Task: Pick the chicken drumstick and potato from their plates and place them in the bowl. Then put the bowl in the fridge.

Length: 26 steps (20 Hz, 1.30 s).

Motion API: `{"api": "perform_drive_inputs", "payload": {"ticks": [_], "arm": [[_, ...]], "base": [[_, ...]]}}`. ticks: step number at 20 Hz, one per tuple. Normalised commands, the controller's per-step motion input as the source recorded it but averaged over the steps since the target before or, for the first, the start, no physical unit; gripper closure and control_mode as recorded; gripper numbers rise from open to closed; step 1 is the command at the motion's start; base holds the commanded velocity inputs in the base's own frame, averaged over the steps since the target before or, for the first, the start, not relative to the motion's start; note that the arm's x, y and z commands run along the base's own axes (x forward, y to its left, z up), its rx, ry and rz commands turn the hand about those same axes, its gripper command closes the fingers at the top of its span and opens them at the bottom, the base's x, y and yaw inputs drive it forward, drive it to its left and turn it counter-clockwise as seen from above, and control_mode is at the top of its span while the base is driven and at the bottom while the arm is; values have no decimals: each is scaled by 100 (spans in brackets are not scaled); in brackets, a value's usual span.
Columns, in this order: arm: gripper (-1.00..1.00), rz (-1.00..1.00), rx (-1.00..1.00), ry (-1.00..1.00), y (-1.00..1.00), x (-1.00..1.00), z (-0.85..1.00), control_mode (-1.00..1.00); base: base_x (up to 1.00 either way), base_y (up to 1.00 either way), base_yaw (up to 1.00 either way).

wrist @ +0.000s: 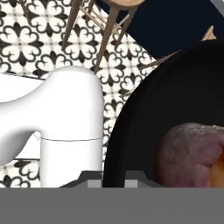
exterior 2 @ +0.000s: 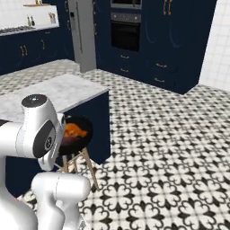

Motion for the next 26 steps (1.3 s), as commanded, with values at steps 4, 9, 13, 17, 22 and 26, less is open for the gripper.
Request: {"api": "perform_drive_inputs", "payload": {"ticks": [4, 9, 13, 17, 22, 26], "arm": [[100, 0, 0, 0, 0, 0, 0, 100], [100, 0, 0, 0, 0, 0, 0, 100], [100, 0, 0, 0, 0, 0, 0, 100], [100, 0, 0, 0, 0, 0, 0, 100], [100, 0, 0, 0, 0, 0, 0, 100], [100, 0, 0, 0, 0, 0, 0, 100]], "base": [[100, -50, 0], [100, -46, 0], [100, -46, 0], [100, -42, 0], [100, -22, 4], [100, -13, 10]]}}
